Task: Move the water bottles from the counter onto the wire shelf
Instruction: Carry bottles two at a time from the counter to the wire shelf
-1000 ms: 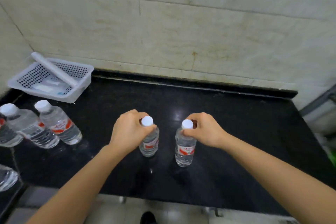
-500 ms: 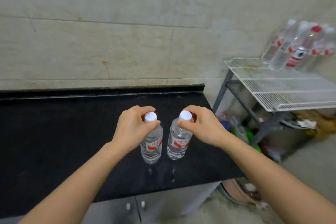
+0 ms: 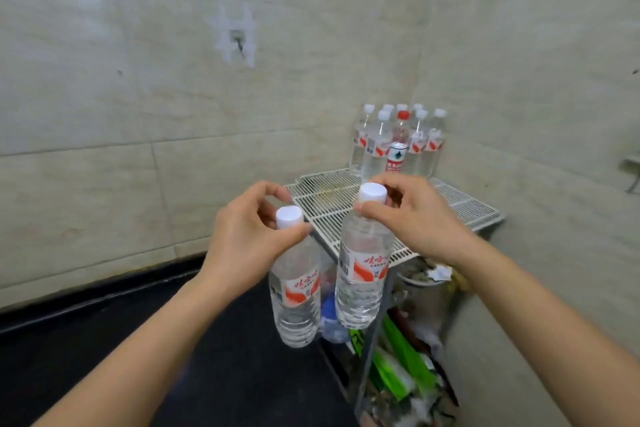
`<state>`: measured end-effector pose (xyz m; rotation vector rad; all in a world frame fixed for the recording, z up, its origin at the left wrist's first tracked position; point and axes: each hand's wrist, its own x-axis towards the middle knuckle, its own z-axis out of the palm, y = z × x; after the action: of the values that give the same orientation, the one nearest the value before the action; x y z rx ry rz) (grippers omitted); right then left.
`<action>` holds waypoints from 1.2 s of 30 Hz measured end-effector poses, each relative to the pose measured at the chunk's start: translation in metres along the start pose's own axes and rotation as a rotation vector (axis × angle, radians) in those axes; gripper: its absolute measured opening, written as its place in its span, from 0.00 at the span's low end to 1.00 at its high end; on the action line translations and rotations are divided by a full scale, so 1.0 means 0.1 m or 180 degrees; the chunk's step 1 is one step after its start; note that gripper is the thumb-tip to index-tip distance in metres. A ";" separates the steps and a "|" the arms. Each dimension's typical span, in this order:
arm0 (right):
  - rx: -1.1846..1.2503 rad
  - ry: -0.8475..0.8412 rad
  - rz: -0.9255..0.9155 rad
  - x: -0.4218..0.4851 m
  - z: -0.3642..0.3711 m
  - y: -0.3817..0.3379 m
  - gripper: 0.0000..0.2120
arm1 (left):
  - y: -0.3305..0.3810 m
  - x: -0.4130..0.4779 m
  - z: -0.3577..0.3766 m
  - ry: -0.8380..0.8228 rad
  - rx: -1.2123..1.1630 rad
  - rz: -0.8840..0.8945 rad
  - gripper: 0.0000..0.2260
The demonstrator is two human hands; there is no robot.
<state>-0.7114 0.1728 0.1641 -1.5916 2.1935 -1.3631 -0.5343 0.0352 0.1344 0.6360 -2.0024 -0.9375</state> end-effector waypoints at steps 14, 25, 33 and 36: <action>-0.0010 0.0430 0.0210 1.24 -1.34 1.27 0.03 | 0.46 1.67 1.63 -0.0354 -0.0255 0.0381 0.15; 0.0008 0.0289 0.0212 2.17 -2.05 2.66 0.05 | 0.45 2.61 3.10 -0.0271 -0.0119 0.0274 0.13; -0.0126 0.0098 0.0238 2.74 -2.46 3.40 0.06 | 0.48 3.13 3.90 -0.0113 0.0273 0.0356 0.11; -0.0238 0.0183 0.0343 2.91 -2.53 3.64 0.09 | 0.50 3.27 4.11 -0.0122 0.0377 0.0387 0.11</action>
<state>-1.2373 0.1059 0.1720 -1.4506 2.3525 -1.3278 -1.0597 -0.0070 0.1651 0.5572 -2.1177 -0.7683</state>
